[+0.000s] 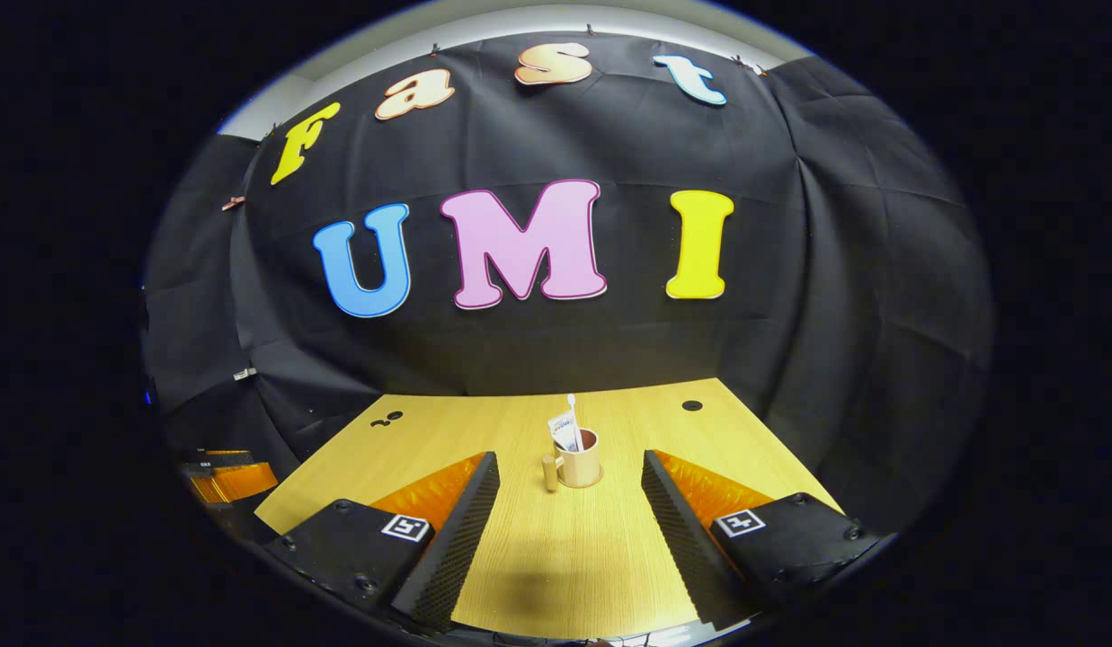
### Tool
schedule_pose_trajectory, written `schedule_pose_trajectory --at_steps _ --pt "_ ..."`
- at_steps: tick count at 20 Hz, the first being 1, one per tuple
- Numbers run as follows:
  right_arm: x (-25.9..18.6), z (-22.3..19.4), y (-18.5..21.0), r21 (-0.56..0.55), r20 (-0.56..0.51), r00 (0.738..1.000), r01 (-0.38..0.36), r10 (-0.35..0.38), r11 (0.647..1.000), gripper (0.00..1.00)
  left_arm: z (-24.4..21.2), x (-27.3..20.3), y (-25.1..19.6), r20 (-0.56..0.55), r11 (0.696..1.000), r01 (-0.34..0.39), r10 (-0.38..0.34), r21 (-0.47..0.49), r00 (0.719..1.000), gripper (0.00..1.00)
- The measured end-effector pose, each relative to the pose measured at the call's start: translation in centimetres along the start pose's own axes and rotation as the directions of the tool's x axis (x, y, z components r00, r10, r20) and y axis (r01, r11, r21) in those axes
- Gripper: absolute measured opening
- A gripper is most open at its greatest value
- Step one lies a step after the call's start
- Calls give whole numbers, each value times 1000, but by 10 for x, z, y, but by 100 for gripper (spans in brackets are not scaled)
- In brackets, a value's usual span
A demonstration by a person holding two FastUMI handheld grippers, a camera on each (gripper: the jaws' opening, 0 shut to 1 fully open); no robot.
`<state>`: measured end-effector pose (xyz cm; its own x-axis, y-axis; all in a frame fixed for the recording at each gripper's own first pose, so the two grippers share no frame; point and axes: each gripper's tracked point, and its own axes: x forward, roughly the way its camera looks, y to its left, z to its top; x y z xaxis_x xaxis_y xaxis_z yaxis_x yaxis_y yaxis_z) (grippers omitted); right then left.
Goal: Put the toothbrush and toothpaste on the desktop into the cup, then pick up the cup and place it on the coaster on the desktop.
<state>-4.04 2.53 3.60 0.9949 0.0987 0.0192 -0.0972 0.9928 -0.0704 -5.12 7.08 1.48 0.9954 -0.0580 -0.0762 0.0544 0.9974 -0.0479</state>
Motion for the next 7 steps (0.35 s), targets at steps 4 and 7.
schedule_pose_trajectory --at_steps 4,7 --pt "6 12 2 21 48 999 -26 25 999 98 21 -1 -11 39 1000 -20 20 -13 999 98" --pt "14 17 -16 -7 69 998 1 0 1000 98 33 -6 -21 59 998 -55 56 -20 997 98"
